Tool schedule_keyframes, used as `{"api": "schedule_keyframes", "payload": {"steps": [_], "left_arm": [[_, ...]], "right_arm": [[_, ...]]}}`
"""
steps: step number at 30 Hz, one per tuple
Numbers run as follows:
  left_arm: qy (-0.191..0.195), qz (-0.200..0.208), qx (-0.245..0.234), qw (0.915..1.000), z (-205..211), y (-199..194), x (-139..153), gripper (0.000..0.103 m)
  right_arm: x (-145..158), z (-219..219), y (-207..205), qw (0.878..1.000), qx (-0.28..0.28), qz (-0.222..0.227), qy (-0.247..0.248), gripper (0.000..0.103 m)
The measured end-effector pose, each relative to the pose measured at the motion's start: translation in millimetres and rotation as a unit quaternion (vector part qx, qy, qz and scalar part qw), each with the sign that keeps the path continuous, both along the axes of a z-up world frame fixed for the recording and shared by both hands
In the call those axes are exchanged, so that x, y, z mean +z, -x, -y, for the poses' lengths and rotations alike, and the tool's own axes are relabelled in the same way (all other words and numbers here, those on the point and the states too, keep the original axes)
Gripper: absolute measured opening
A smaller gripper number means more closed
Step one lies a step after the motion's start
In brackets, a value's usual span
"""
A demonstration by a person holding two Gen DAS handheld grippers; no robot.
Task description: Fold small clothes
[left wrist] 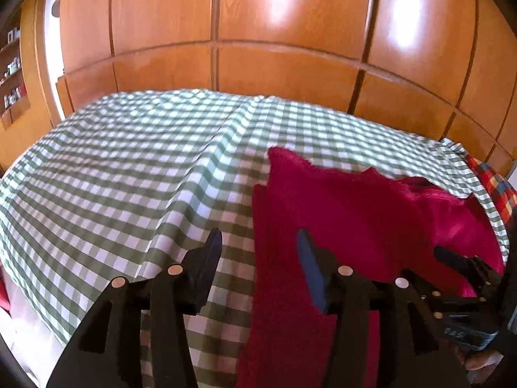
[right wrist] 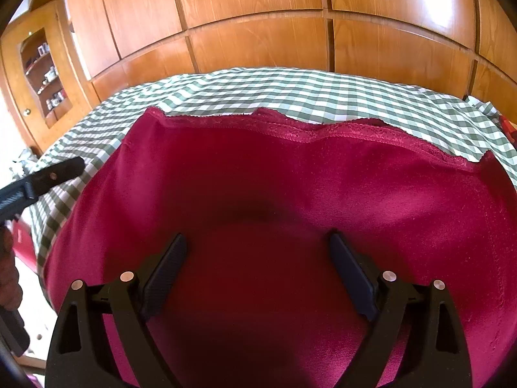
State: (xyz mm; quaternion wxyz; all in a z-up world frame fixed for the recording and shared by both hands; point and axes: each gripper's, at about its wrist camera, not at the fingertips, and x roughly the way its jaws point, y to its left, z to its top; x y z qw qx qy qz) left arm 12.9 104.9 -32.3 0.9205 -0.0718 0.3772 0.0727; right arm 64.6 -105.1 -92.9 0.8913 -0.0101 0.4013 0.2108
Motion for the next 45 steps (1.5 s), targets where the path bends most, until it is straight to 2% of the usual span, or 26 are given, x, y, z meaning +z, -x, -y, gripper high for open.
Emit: {"api": "schedule_keyframes", "payload": {"steps": [7,13,18,23,28,32,36,40,43,45], "left_arm": [[-0.004,0.02,-0.027,0.9994,13.1,11.0,16.5,0.051],[-0.011,0.013,-0.043,0.9989,26.3,11.7,15.0,0.051],[-0.017,0.003,-0.055,0.9984,35.8,9.3,10.7,0.051],[-0.022,-0.008,-0.072,0.9972,48.1,3.8,4.6,0.051],[-0.029,-0.019,-0.091,0.9952,60.9,-2.4,-1.5,0.051],[-0.026,-0.03,-0.102,0.994,68.2,-8.7,-8.0,0.051],[-0.021,-0.045,-0.112,0.9924,74.2,-14.4,-16.7,0.053],[-0.03,-0.057,-0.118,0.9909,78.1,-19.9,-25.2,0.057],[-0.018,-0.059,-0.118,0.9911,74.5,-22.1,-26.8,0.058],[-0.011,-0.059,-0.118,0.9912,71.7,-21.4,-24.8,0.057]], "right_arm": [[0.1,0.2,-0.6,1.0,0.0,-0.001,0.001,0.089],[7.9,0.1,-3.6,1.0,0.004,-0.02,0.01,0.089],[23.2,18.5,-1.1,0.999,-0.016,-0.033,-0.011,0.089],[44.4,74.4,-0.1,0.995,-0.074,-0.028,-0.061,0.088],[57.1,158.9,-0.6,0.984,-0.145,-0.036,-0.097,0.087],[46.1,211.6,3.2,0.974,-0.188,-0.058,-0.11,0.087],[16.1,252.1,5.5,0.96,-0.208,-0.108,-0.153,0.087],[-14.2,263.8,4.0,0.947,-0.189,-0.157,-0.208,0.087],[-18.5,265.0,5.8,0.946,-0.175,-0.156,-0.222,0.087],[-18.9,266.8,6.5,0.943,-0.163,-0.163,-0.239,0.083]]}}
